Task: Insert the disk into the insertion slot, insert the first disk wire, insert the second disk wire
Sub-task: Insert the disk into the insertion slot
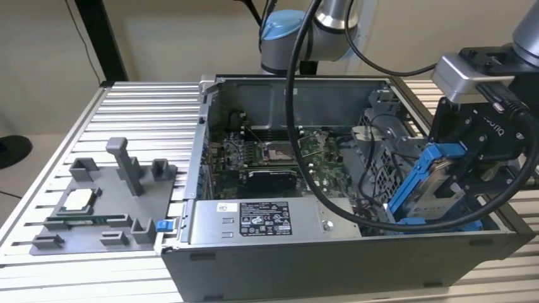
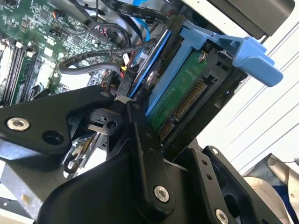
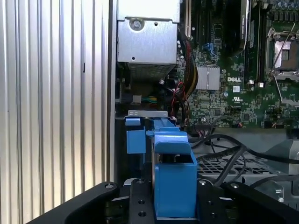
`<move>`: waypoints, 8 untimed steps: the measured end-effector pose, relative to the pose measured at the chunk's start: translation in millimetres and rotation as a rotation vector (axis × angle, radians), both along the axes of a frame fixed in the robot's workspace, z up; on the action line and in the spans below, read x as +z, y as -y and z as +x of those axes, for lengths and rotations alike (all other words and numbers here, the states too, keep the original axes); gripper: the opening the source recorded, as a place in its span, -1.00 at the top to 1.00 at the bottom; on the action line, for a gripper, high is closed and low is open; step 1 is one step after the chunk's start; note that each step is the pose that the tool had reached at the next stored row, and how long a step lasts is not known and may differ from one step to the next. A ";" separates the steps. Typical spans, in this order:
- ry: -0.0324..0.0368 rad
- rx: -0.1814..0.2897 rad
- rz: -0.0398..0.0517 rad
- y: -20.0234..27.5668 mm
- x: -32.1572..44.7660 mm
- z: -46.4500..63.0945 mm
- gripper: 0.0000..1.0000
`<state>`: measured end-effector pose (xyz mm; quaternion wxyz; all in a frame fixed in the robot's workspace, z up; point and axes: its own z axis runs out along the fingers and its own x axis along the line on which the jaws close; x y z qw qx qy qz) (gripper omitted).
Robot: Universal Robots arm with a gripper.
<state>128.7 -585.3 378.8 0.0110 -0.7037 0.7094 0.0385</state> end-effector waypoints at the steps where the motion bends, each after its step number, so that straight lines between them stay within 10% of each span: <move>1: 0.0000 0.000 0.0000 0.0 -0.1 0.0 1.00; 8: 0.0000 0.000 0.0000 0.0 -1.3 0.0 1.00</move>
